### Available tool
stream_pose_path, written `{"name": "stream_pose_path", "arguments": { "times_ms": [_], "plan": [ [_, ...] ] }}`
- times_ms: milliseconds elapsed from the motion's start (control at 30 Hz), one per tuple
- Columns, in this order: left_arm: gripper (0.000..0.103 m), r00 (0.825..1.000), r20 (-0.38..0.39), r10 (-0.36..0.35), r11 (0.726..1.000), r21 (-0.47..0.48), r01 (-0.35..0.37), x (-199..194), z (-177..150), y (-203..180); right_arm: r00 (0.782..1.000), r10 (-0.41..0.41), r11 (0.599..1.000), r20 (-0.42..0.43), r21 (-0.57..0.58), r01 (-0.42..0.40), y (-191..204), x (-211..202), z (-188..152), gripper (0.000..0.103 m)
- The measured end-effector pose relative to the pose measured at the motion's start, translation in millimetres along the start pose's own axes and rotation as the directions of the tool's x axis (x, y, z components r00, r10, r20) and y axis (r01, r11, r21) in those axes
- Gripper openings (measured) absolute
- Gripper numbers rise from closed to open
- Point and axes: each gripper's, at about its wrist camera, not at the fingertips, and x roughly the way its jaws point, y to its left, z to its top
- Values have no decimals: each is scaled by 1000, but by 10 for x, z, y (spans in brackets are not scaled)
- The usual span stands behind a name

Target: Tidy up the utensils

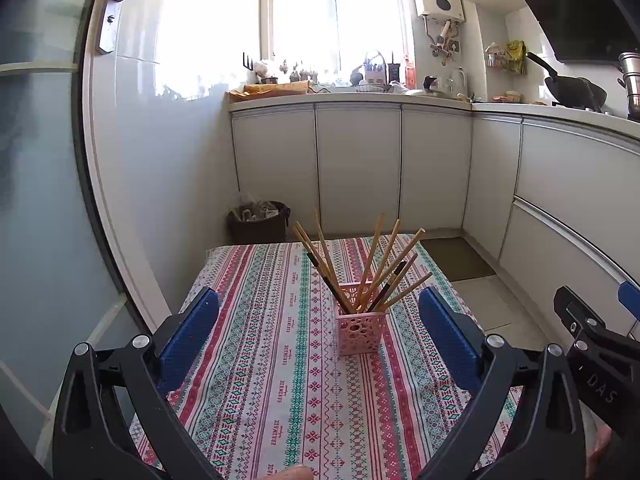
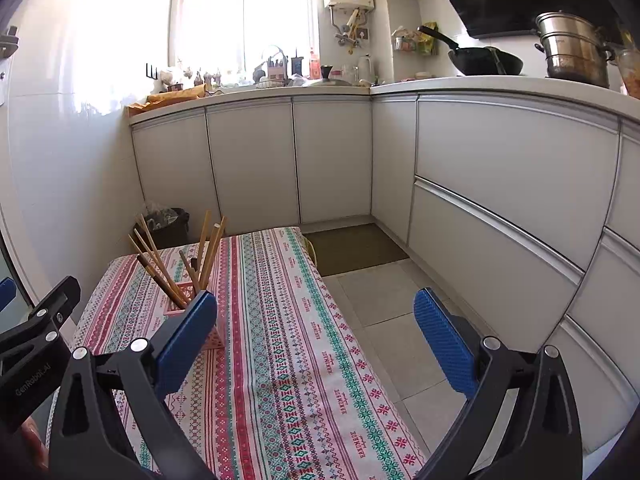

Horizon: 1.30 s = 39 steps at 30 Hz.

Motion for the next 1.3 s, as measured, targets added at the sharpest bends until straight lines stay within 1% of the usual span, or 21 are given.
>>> {"name": "stream_pose_path", "arguments": {
  "times_ms": [300,533,700,733,833,933,1033,1133,1200,1300],
  "plan": [
    [96,1000,-12,-2,1000,8,3,16,-9,-25,1000,2,1000,-2,4,-2,-14,10,14,96],
    [96,1000,-6,-3,1000,0,3,6,-10,-21,1000,3,1000,-7,2,-3,-20,19,11,96],
    [96,999,-38,3,999,-45,-4,50,-11,39,1000,3,1000,-7,1,-3,-18,16,10,96],
    [96,999,-44,10,999,-41,-11,67,-15,48,1000,3,1000,-7,1,-3,-19,17,10,96],
    [95,999,-50,-2,999,-43,0,89,-17,74,1000,1,1000,-10,0,-1,-32,33,6,96],
    [91,1000,-24,-17,999,-49,16,43,-6,80,1000,3,1000,-15,5,-2,-43,42,0,96],
    [91,1000,-6,-20,999,-43,20,1,8,56,1000,1,1000,-11,4,-1,-47,31,-5,96],
    [96,1000,-1,-22,999,-49,22,4,9,56,1000,0,1000,-11,4,0,-53,29,-10,96],
    [96,1000,-9,-13,998,-54,12,6,17,63,1000,-1,1000,-10,7,1,-56,26,-12,96],
    [96,999,-44,28,998,-55,-31,40,22,71,1000,1,1000,-13,9,-1,-70,31,-15,96]
  ]
}}
